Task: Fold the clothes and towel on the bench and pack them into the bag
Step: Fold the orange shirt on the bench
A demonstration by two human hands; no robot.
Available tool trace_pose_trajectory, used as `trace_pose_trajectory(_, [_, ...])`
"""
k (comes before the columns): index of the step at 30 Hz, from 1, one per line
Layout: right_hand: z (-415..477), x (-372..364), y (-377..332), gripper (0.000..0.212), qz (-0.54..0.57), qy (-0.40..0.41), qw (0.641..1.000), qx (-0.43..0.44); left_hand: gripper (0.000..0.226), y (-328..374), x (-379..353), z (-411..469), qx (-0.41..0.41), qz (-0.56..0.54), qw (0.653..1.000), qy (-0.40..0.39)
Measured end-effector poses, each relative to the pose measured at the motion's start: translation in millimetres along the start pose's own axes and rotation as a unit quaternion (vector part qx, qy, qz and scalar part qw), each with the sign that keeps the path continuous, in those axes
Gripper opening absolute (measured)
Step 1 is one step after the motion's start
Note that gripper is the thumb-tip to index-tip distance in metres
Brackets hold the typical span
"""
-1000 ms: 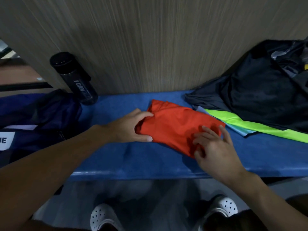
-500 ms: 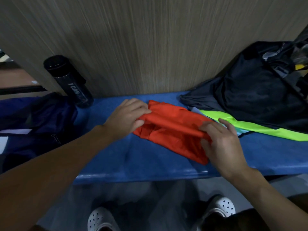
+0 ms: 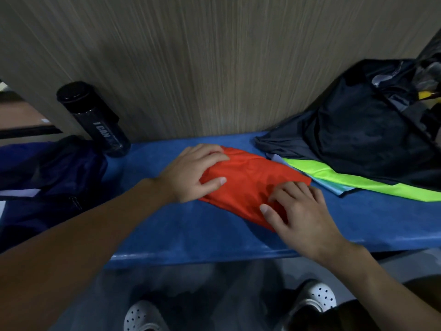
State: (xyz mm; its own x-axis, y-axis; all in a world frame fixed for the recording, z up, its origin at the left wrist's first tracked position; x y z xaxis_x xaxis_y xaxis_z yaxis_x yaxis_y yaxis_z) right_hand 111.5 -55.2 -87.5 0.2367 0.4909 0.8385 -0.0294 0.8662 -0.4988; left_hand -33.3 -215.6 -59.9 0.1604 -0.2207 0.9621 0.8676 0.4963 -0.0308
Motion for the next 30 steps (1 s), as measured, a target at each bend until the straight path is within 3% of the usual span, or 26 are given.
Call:
trace_pose_trajectory(3, [3.5, -11.4, 3.0, 0.071, -0.034, -0.044, 0.997, -0.058, 0.061, 6.0, -19.7, 24.8, 0.020, 0.007, 0.999, -0.038])
trace_pose_trajectory(6, [-2.6, -35.4, 22.3, 0.101, -0.067, -0.134, 0.981, -0.120, 0.067, 1.8, -54.6, 35.3, 0.086, -0.016, 0.985, -0.148])
trace_pose_trajectory(8, [-2.8, -41.6, 32.4, 0.111, -0.069, -0.155, 0.977, -0.130, 0.067, 3.5, -72.0, 28.3, 0.088, 0.027, 0.974, -0.206])
trace_pose_trajectory(11, [6.5, -46.0, 39.3, 0.111, -0.049, -0.168, 0.977, -0.121, 0.083, 3.7, -73.4, 7.5, 0.102, 0.077, 0.970, -0.209])
trace_pose_trajectory(16, [26.8, -49.5, 25.8, 0.092, -0.009, -0.193, 0.978, -0.074, 0.089, 5.2, -58.2, -37.2, 0.213, 0.104, 0.956, -0.175])
trace_pose_trajectory(20, [40.7, -43.1, -6.3, 0.080, -0.051, -0.111, 0.992, -0.010, 0.077, 9.6, -39.3, -63.5, 0.263, 0.148, 0.944, -0.131])
trace_pose_trajectory(24, [52.5, -49.2, -34.1, 0.068, -0.013, -0.051, 0.998, 0.046, 0.063, 8.3, -23.0, -32.2, 0.195, 0.097, 0.976, -0.029])
trace_pose_trajectory(27, [56.3, -70.4, -27.7, 0.079, -0.010, -0.115, 0.993, 0.006, 0.075, 8.6, -44.5, -19.7, 0.152, 0.059, 0.981, -0.103])
trace_pose_trajectory(30, [57.4, -81.5, -9.8, 0.082, -0.065, -0.135, 0.988, -0.028, 0.084, -12.3, -70.2, -35.1, 0.207, 0.045, 0.963, -0.167])
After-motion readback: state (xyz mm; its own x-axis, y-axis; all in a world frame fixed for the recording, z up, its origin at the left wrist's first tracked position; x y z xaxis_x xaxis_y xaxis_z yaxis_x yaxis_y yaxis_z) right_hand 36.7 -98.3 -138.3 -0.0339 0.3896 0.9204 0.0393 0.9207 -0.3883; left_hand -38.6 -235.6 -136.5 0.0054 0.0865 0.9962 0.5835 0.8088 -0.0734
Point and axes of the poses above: each hand's wrist, its own z-axis towards the middle knuckle, its own x-axis out of the back of the hand, y = z × x, the point moved 8 cm from there along z, towards the middle knuckle, and after that the axes turned 14 degrees about z, right-handed, at the moved point
